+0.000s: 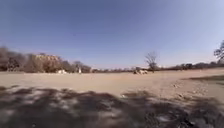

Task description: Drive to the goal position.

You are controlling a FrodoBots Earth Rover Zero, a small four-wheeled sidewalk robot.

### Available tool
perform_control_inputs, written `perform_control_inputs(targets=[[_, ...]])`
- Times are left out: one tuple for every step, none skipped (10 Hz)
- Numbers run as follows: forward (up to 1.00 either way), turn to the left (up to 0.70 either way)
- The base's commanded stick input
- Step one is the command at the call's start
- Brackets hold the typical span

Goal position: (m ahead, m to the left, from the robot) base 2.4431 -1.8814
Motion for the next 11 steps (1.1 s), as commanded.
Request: perform_control_inputs(targets=[[0.5,0.0],[0.5,0.0],[0.5,0.0],[0.5,0.0],[0.5,0.0],[0.5,0.0],[0.5,0.0],[0.5,0.0],[0.5,0.0],[0.5,0.0],[0.5,0.0]])
